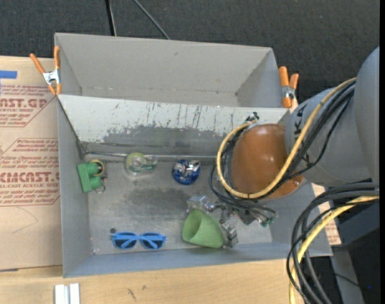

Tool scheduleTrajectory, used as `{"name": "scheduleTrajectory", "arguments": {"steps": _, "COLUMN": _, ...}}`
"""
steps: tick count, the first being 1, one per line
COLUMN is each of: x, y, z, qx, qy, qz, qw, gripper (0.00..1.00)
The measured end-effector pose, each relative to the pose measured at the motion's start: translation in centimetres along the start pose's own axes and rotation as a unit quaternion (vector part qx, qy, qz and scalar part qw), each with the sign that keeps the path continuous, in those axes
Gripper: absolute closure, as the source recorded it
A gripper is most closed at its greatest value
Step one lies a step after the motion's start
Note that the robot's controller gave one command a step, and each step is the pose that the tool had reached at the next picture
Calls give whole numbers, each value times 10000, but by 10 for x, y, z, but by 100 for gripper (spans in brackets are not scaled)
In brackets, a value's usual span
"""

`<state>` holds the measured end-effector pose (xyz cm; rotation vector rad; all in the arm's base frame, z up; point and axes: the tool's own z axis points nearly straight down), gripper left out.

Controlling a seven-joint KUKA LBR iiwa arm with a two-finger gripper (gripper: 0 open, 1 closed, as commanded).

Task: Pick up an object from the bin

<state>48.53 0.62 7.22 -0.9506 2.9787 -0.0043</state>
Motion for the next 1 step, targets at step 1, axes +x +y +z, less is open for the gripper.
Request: {"name": "scheduleTrajectory", "arguments": {"steps": 1, "x": -28, "y": -4, "z": -188, "qx": -10, "qy": 19, "qz": -248, "qw": 9997, "gripper": 100}}
